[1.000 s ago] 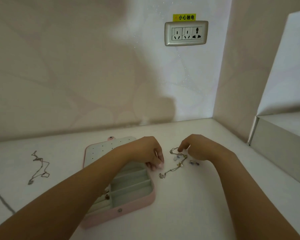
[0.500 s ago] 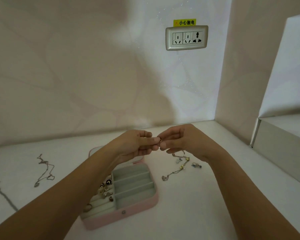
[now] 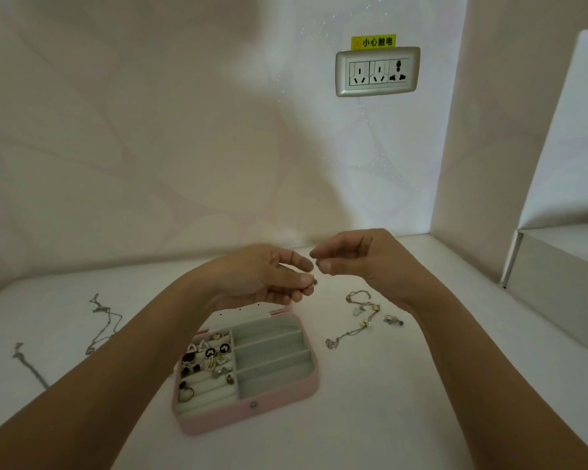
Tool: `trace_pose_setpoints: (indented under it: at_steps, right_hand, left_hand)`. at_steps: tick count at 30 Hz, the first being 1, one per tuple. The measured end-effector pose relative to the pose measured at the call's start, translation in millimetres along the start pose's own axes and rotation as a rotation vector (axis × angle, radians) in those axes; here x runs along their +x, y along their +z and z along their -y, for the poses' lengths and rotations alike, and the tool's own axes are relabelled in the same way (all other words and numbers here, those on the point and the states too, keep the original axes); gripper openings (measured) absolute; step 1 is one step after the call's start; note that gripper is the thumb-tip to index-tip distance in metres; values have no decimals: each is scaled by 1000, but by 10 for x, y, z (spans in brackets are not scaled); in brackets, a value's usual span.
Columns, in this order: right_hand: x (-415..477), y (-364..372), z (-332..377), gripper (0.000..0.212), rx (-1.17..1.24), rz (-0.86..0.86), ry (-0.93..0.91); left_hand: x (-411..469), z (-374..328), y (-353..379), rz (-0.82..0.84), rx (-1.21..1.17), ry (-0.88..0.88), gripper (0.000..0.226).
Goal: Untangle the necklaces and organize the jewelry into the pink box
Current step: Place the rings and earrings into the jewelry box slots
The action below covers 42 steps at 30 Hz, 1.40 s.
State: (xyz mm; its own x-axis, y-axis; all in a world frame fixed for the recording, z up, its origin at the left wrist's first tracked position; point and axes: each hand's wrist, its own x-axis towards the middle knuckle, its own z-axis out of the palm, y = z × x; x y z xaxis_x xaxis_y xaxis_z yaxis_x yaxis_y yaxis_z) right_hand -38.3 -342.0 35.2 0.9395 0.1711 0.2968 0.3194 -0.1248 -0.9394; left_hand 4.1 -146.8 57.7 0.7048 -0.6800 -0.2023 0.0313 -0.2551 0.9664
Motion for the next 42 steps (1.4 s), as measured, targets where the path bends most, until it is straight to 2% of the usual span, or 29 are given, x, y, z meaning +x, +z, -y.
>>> trace_pose_setpoints:
  at_steps: [3, 6, 8, 11, 13, 20, 25, 27, 32, 36, 42]
  right_hand:
    - [-10, 105, 79, 15, -18, 51, -59]
    - [-5, 209, 119, 13, -31, 69, -59]
    - [-6, 246, 113, 13, -8, 115, 31]
    - [-20, 319, 71, 23, 53, 319, 233]
    - [-23, 402, 41, 26, 157, 394, 284]
    - [-28, 746, -27, 22, 245, 218, 236]
    - [-44, 793, 15, 28, 349, 225, 261]
    - [-54, 823, 8, 24, 343, 220, 269]
    - [-71, 869, -13, 17, 334, 199, 275]
    - [-65, 875, -22, 14, 340, 179, 262]
    - [-48, 831, -24, 16, 246, 80, 163]
  left_hand:
    - [-136, 22, -15, -45, 148, 34, 23]
    - [-242, 66, -6, -122, 166, 91, 20]
    - [-297, 90, -16, -154, 181, 96, 18]
    - [-383, 123, -62, -208, 163, 83, 15]
    - [-456, 147, -96, -226, 159, 69, 13]
    - [-659, 232, -192, -329, 165, 107, 20]
    - [-717, 248, -160, -431, 153, 189, 32]
    - [-734, 248, -134, -465, 158, 211, 33]
    - [-747, 259, -78, -512, 130, 245, 20]
    - [-759, 265, -57, -536, 205, 265, 14]
    - [-805, 292, -32, -562, 244, 250, 9]
